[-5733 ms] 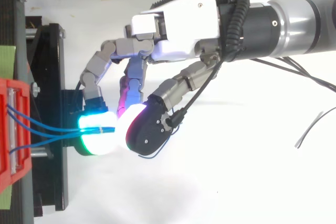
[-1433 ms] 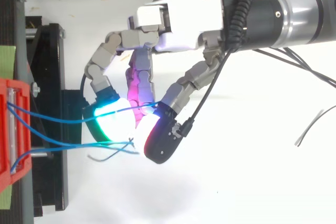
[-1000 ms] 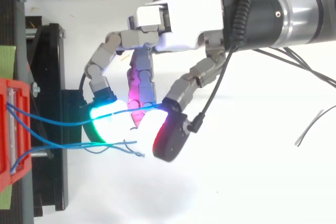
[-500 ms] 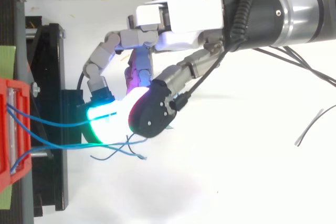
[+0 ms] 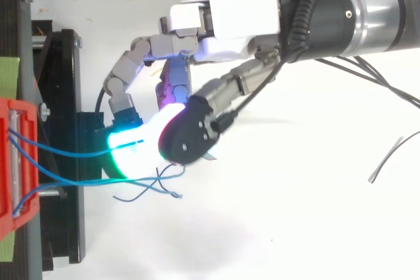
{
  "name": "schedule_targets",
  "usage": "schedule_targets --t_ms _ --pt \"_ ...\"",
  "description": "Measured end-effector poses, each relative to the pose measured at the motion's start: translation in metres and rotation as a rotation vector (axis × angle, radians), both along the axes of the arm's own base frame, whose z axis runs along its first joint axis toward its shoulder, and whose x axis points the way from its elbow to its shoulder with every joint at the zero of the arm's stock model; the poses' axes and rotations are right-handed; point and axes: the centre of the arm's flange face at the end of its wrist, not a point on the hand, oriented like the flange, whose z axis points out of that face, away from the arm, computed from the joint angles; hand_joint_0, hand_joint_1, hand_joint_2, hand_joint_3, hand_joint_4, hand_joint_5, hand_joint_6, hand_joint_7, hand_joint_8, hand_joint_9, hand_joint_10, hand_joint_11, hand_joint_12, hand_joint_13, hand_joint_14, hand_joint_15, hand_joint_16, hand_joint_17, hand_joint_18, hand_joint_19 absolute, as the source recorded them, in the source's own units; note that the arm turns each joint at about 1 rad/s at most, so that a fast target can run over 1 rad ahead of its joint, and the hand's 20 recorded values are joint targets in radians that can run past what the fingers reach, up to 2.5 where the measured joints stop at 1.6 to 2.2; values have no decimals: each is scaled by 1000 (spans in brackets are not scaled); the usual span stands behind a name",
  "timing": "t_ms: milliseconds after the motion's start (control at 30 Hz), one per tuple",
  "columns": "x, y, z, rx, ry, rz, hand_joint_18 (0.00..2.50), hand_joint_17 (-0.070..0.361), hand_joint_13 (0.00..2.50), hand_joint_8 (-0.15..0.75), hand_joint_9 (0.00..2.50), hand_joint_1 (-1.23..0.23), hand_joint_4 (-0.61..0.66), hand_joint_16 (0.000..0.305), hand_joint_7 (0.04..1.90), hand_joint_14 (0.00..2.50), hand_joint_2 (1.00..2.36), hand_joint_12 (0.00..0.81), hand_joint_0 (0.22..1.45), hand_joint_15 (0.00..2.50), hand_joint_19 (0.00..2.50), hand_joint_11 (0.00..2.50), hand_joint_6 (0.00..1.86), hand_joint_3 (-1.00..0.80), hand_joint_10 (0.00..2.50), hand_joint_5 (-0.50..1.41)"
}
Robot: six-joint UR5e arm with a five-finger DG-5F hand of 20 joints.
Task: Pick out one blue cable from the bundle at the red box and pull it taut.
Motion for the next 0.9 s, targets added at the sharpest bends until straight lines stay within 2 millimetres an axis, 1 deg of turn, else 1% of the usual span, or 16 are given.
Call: schedule_targets --t_ms 67,100,167,233,267,300,367,400,567,900 --pt "0 0 0 0 0 0 943 106 1140 290 1447 -338 -18 47 879 23 1000 351 559 600 684 861 836 -500 34 -65" --pt "0 0 0 0 -1 0 933 106 1138 293 1449 -379 -5 47 888 22 1000 352 570 599 689 867 839 -493 33 -64" --pt "0 0 1 0 -1 0 929 105 1135 298 1447 -476 12 47 921 22 1007 351 583 601 688 881 845 -412 34 -65" --pt "1 0 1 0 -2 1 930 105 1136 301 1448 -523 1 47 936 22 1012 353 579 598 687 880 849 -342 33 -66" --pt "1 0 1 0 -2 0 930 106 1137 307 1447 -534 1 47 933 24 1012 352 579 601 688 884 850 -337 34 -66" --pt "0 0 1 0 -2 0 951 110 1150 308 1452 -568 -3 49 933 23 1014 363 577 595 675 885 852 -293 33 -65" --pt "1 0 1 0 -2 0 979 115 1164 322 1463 -607 -1 51 938 22 1015 370 578 578 658 884 853 -258 33 -63" --pt "1 0 1 0 -2 0 1000 118 1173 323 1467 -627 0 53 908 22 1015 378 576 578 634 874 865 -233 32 -63" --pt "1 0 1 0 -3 0 1054 125 1201 339 1488 -679 -30 55 858 20 1012 386 581 567 605 881 889 -187 32 -57" --pt "0 -1 1 0 -2 -1 1055 124 1194 348 1475 -723 -30 55 892 22 1011 387 594 569 589 890 899 -161 31 -58"
